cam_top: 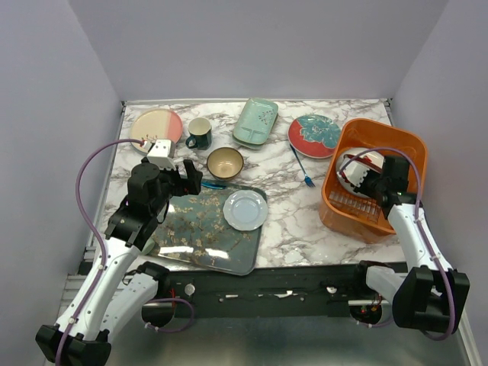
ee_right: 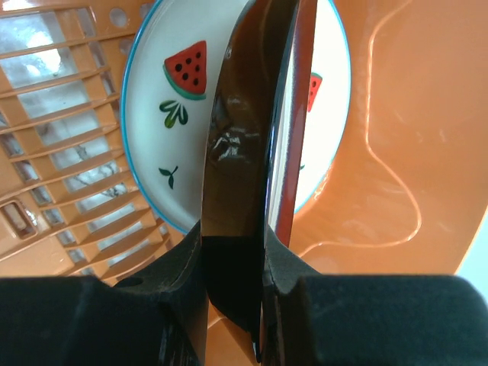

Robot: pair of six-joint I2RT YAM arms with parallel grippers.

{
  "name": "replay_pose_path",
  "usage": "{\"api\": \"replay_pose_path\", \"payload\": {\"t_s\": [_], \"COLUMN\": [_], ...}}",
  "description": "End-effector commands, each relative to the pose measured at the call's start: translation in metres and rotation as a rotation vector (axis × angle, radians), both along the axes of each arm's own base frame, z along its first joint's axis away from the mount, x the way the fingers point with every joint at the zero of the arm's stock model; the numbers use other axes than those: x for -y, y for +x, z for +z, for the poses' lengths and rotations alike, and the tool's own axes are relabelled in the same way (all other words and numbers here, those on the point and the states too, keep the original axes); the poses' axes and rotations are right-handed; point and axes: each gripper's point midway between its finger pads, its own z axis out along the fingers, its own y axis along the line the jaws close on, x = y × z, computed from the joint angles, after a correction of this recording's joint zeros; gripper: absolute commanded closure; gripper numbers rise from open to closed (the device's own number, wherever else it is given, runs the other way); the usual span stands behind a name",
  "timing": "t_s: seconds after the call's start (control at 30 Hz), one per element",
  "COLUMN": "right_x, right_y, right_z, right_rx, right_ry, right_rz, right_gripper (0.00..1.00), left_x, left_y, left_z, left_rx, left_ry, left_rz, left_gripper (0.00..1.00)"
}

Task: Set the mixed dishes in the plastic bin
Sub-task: Place the plate in the plastic bin.

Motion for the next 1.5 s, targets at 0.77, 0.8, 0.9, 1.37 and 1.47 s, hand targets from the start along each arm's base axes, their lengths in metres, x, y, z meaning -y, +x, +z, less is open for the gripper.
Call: {"api": "replay_pose_path", "payload": {"t_s": [0.77, 0.8, 0.9, 1.37, 1.47], "right_x": [-0.012, -0.011, -0.012, -0.007, -0.004], "right_y": [0.011, 0.012, 0.013, 0.025, 0.031], "right_z": [-0.030, -0.030, -0.035, -0.044, -0.037], "right_rx": [-0.056, -0.059, -0.079, -0.124, -0.112], "right_ry": [0.040, 0.043, 0.059, 0.102, 0.119], "right_rz": [0.077, 0.075, 0.069, -0.006, -0.051], "right_gripper": [0.38, 0.37, 0.32, 0.13, 0.07], "left_x": [-0.004, -0.003, -0.003, -0.003, -0.003], "left_y": [0.002, 0.002, 0.002, 0.002, 0.002], "left_z": [0.004, 0.004, 0.004, 0.003, 0.004], "left_rx": [0.028, 0.027, 0.026, 0.023, 0.024], "left_ry": [-0.005, -0.005, -0.007, -0.010, -0.013], "left_rz": [0.004, 0.002, 0.001, 0.000, -0.002], "left_gripper": [0.01, 0.01, 0.01, 0.01, 0.01]}}
